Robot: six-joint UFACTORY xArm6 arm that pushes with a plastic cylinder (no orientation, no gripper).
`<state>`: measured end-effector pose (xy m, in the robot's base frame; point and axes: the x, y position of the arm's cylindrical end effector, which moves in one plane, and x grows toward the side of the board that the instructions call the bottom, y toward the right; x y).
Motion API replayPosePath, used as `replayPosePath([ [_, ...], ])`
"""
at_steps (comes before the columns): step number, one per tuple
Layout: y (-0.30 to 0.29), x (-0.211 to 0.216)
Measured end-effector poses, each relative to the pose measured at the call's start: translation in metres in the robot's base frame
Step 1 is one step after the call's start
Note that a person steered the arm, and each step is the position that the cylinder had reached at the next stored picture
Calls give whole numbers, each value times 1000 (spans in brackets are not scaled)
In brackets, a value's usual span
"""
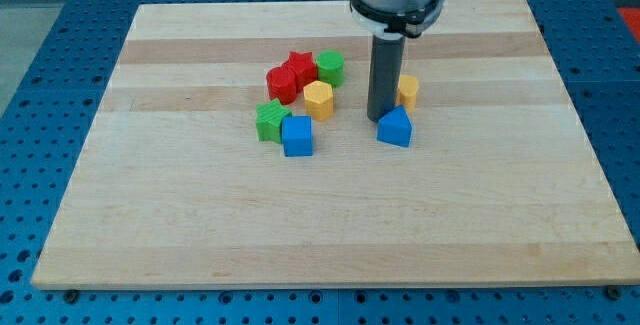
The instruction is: Move the yellow heart to the top right of the blue triangle
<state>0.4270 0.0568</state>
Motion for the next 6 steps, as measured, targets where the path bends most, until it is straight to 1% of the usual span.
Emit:
replayPosePath([
  [1, 0, 14],
  [2, -1, 9],
  [3, -1, -13],
  [4, 6, -21],
  [5, 26, -26],
  [6, 29, -30],
])
